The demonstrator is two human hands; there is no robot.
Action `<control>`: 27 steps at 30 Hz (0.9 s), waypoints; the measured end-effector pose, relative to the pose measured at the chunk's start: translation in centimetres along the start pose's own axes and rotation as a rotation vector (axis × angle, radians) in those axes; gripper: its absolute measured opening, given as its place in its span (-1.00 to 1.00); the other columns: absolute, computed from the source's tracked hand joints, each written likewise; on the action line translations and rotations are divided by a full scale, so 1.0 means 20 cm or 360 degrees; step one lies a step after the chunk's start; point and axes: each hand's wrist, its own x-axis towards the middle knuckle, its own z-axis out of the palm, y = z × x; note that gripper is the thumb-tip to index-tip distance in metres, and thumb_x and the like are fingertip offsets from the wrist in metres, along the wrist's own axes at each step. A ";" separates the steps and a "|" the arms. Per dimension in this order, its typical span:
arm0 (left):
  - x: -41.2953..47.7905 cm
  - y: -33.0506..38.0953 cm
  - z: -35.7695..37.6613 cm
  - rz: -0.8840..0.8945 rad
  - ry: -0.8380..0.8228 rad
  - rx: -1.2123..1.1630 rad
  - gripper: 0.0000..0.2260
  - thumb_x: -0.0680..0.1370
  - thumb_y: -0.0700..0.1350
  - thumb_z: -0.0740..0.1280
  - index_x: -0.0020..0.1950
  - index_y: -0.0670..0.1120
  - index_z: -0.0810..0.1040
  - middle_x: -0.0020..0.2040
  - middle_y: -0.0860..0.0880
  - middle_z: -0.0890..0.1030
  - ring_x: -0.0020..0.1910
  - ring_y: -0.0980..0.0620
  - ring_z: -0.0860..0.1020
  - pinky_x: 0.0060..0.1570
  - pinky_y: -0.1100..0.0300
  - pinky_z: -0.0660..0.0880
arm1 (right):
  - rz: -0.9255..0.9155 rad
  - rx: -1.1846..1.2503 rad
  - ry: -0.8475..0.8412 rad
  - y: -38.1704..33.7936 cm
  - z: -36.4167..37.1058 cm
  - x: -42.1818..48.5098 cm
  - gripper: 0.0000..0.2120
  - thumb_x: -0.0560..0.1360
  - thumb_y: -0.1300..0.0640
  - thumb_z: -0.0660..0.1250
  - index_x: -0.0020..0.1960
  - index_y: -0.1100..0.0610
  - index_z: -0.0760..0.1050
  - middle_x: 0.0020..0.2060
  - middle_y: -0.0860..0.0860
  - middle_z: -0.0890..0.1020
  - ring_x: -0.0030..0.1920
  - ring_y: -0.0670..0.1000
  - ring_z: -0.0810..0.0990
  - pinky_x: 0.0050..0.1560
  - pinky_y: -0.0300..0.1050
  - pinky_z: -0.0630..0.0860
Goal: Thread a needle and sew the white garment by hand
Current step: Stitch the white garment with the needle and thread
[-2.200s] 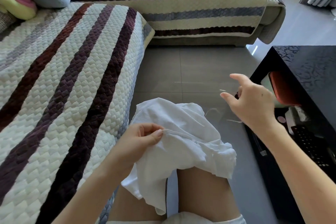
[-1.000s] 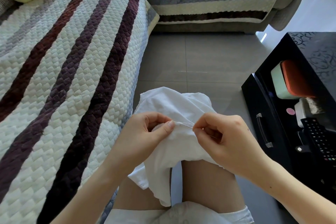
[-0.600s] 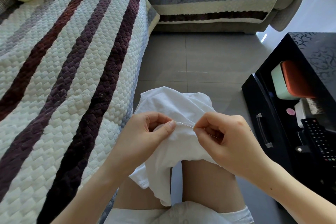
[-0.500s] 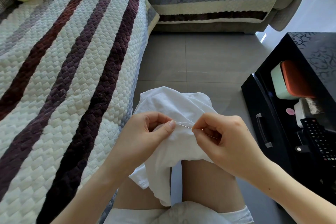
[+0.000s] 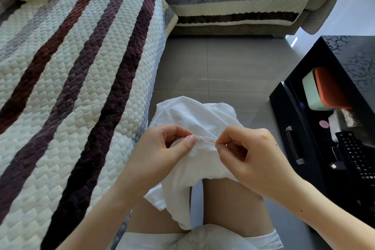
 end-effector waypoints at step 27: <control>-0.01 0.02 0.02 0.0050 -0.0041 0.0154 -0.93 0.48 -0.13 0.41 -0.19 -0.05 0.66 -0.32 0.09 0.66 -0.31 0.24 0.59 -0.29 0.43 0.43 | 0.0199 0.0236 -0.0153 -0.02 -0.02 0.03 -0.87 0.35 0.22 0.26 -0.36 0.12 0.50 -0.57 -0.02 0.40 -0.52 -0.12 0.31 -0.43 -0.36 0.24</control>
